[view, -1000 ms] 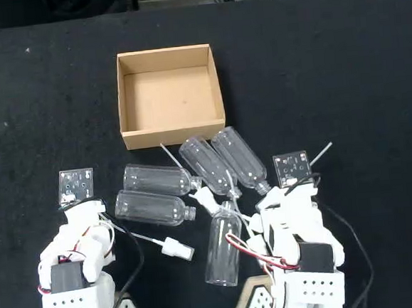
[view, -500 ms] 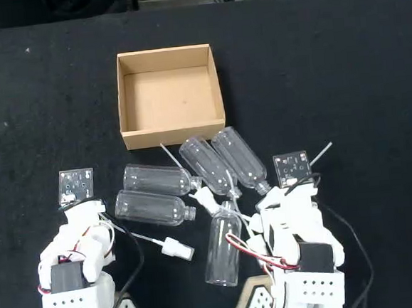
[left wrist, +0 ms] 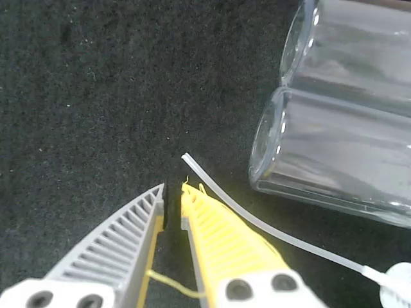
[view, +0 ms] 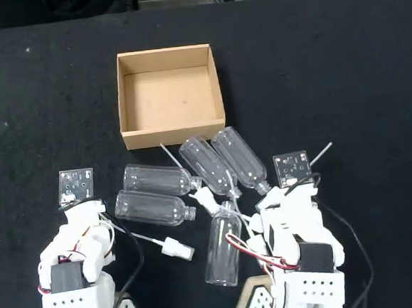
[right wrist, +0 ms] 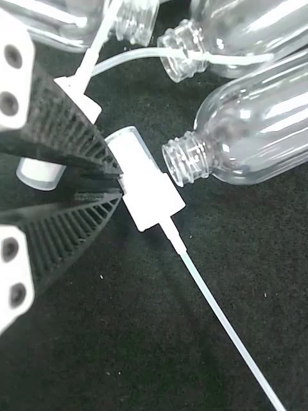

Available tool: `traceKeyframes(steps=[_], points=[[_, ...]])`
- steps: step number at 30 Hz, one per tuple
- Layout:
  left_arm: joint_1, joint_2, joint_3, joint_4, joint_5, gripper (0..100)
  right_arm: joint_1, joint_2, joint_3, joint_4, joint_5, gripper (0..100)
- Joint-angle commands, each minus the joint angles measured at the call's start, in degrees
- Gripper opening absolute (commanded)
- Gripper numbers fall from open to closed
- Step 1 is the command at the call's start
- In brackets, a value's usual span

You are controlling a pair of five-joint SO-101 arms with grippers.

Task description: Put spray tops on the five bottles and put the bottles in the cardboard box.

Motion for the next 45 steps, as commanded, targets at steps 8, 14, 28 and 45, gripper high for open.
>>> traceKeyframes(steps=[8,14,28,45], points=[[0.9,-0.4,1.2,1.1,-0.3,3,-1.3,-5.6,-0.3,0.4,-0.2,1.2],[0.8,-0.4,1.2,1.1,-0.3,3,-1.3,-5.6,-0.3,0.4,-0.1,1.5],[-19.3,-0.4,-10.0,-5.2,-17.8,6,-0.8,-5.4,-0.3,0.5,0.2,1.2],[-3.0,17.9,-30.7,7.5,-31.6,28,-1.1,-5.4,-0.3,0.5,0.2,1.1]])
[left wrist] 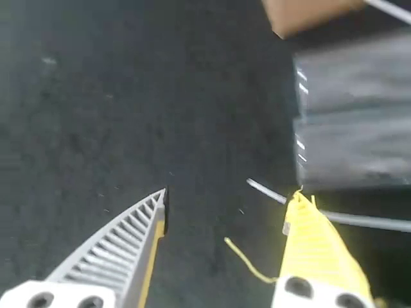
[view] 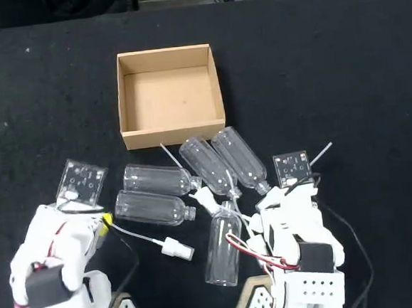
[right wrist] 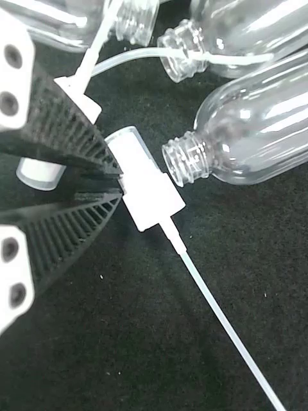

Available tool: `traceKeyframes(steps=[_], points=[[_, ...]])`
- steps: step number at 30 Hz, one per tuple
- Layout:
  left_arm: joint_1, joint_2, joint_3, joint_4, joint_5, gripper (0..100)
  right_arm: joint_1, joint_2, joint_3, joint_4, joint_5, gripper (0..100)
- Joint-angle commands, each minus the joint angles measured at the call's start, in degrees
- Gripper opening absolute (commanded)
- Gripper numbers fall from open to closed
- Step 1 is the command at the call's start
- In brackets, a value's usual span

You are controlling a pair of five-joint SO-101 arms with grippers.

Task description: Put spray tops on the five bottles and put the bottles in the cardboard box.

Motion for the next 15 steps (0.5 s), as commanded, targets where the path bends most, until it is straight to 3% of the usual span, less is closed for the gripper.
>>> traceKeyframes(steps=[1,9,15], points=[[6.2,14.2,-8.4,1.1,-1.2,28,-1.1,-5.4,-0.3,0.5,0.2,1.1],[25.4,38.2,-22.4,6.9,-6.1,28,-1.0,-5.4,-0.3,0.5,0.2,1.1],[28.3,51.7,-22.5,-0.7,-6.9,28,-1.0,-5.3,-0.3,0.5,0.2,1.1]])
